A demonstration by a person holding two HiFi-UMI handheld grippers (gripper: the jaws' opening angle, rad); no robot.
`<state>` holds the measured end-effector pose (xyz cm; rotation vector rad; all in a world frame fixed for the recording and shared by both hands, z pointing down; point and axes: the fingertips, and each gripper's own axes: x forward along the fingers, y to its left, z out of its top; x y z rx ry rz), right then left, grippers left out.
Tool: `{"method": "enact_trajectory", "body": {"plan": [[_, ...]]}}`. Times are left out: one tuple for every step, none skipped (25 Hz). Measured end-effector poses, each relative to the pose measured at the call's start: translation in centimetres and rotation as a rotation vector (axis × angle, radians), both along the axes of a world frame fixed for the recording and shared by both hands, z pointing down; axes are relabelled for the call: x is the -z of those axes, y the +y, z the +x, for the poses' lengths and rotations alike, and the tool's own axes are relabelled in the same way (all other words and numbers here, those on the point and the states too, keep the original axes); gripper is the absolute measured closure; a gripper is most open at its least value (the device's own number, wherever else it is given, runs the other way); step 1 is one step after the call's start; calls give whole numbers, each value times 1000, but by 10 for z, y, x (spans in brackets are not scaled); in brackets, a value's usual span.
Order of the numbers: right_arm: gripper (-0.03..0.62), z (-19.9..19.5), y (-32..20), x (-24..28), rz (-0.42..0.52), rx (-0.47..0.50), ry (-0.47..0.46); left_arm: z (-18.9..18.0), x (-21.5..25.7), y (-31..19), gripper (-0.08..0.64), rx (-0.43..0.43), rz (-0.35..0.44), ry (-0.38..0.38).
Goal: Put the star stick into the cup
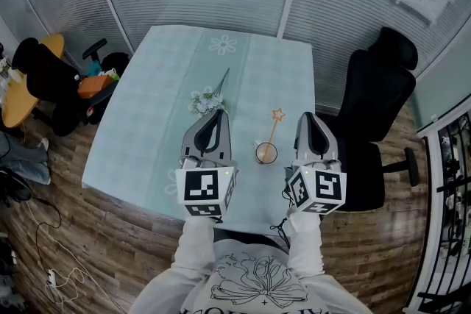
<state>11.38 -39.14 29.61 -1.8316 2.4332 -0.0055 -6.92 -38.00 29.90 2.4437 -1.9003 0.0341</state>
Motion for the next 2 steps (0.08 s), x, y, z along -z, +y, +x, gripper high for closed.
{"method": "enact_trajectory", "body": {"plan": [[577,0,0,0,0,0,2,0,0,0,554,0,0,0],[577,1,-1,0,0,1,4,0,0,-1,554,1,0,-1]]}}
